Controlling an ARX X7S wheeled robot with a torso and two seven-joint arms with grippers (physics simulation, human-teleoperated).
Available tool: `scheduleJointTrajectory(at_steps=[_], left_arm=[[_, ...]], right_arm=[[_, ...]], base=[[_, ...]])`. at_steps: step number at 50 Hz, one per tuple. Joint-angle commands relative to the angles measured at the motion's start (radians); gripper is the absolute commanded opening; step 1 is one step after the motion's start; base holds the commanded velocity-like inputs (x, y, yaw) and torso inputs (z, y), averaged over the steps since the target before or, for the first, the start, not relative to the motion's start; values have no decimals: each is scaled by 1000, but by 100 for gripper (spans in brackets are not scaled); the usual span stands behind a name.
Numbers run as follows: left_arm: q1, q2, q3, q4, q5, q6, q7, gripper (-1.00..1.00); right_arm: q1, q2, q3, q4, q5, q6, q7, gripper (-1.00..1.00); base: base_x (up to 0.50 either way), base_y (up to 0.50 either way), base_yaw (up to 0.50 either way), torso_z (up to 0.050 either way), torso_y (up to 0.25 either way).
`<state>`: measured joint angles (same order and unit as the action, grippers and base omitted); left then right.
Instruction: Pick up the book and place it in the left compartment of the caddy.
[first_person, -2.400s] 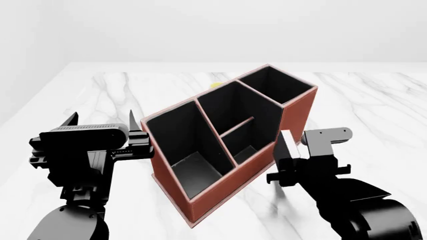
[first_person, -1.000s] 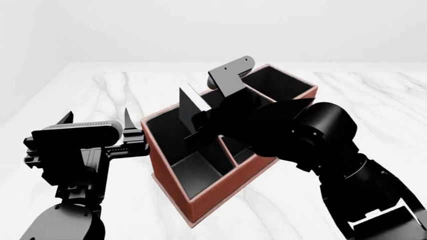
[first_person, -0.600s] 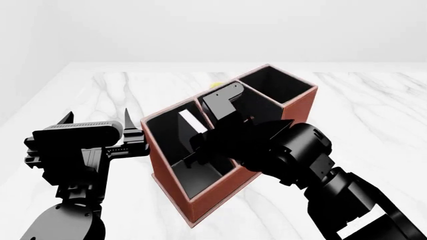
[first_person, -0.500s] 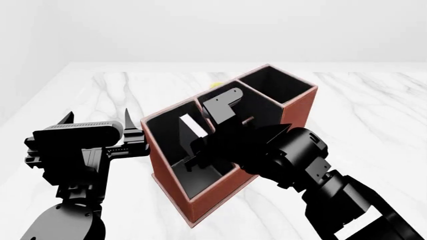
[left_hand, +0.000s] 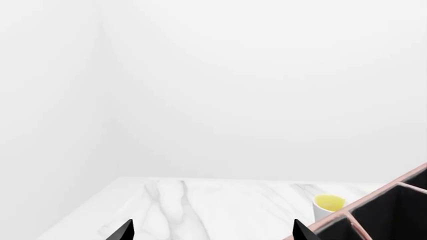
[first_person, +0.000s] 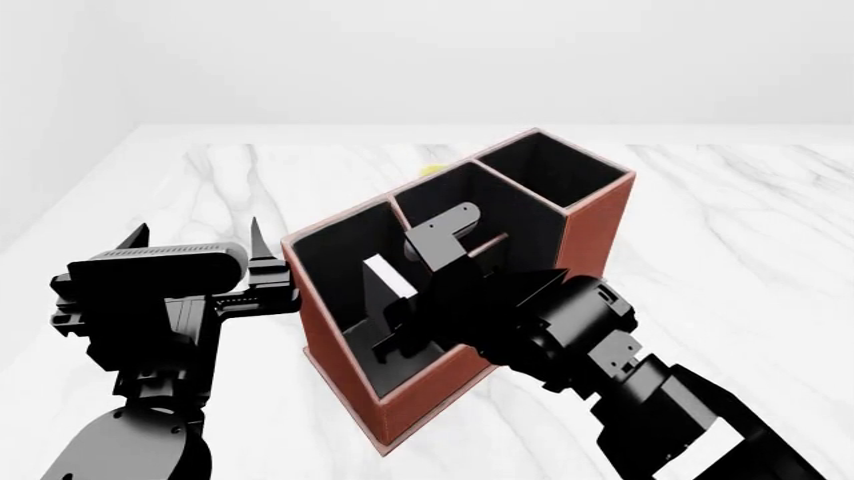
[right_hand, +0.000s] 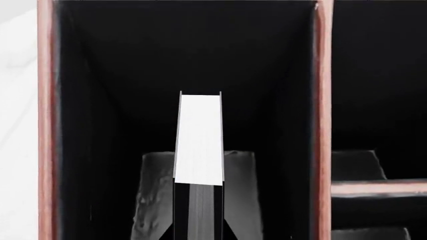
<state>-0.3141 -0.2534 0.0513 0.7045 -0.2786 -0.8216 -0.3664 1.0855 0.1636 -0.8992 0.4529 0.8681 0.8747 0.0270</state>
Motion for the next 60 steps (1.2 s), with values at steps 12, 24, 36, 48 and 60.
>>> scheduleJointTrajectory(at_steps=[12, 24, 36, 48, 60], left_arm=[[-3, -6, 5, -5, -8, 5, -8, 100], [-2, -10, 7, -6, -13, 8, -12, 100], [-1, -14, 9, -7, -19, 10, -17, 100], [-2, -18, 11, -5, -24, 9, -22, 100], [-4, -21, 11, -7, -31, 10, -26, 100]], right_arm=[[0, -19, -13, 50, -40, -28, -30, -100], [3, -20, -18, 50, -37, -25, -29, -100], [9, -16, -21, 42, -31, -21, -32, 100], [16, -11, -19, 32, -23, -14, -26, 100], [113, 99, 170, -311, 201, 206, 177, 100]], base=[[0, 0, 0, 0, 1], [0, 0, 0, 0, 2], [0, 0, 0, 1, 0], [0, 0, 0, 0, 0], [0, 0, 0, 0, 1]])
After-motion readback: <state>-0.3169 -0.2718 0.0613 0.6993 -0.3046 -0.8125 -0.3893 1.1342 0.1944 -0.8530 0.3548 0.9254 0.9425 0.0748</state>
